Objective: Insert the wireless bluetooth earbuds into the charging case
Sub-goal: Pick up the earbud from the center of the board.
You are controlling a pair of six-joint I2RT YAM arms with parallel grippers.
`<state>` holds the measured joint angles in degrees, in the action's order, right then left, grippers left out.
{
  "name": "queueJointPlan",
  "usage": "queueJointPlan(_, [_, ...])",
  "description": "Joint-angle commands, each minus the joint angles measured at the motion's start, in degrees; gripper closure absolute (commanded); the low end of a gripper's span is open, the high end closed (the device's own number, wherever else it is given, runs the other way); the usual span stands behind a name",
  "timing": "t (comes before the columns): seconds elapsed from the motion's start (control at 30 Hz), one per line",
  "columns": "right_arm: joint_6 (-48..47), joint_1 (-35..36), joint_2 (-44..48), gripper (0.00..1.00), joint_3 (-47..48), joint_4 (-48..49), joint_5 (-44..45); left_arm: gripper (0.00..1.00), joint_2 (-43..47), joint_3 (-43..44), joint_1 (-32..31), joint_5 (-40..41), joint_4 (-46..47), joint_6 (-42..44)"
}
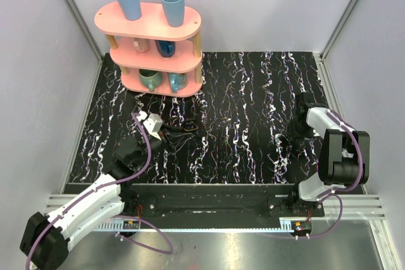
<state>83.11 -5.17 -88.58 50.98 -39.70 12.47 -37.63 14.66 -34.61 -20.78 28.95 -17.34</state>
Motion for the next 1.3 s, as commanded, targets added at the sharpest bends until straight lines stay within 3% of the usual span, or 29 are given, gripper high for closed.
queueJointPlan(0.0, [-0.14,-0.28,-0.28,0.50,0.08,-2.05,0.98,1.00,0.54,2.22,-0.11,1.70,2.95,0.20])
queueJointPlan(0.5, [-0.67,-0.37,-5.38,0.49,2.98,-2.49,1.50,1.00,1.06,1.96,-0.11,2.67,2.60,0.12])
queueJointPlan(0.57, [-0.41,-0.37,-5.47,0.51,2.90,-2.57,1.07,1.00,1.15,1.87,-0.11,2.76,2.60,0.12])
queueJointPlan(0.63, [-0.49,-0.37,-5.20,0.60,2.72,-2.49,0.71,1.00,1.15,1.87,-0.11,2.93,2.60,0.12])
queueJointPlan(1.27, [-4.71,-0.28,-7.31,0.66,2.46,-1.17,4.32,1.00,-0.08,1.96,-0.11,2.05,3.57,-0.50])
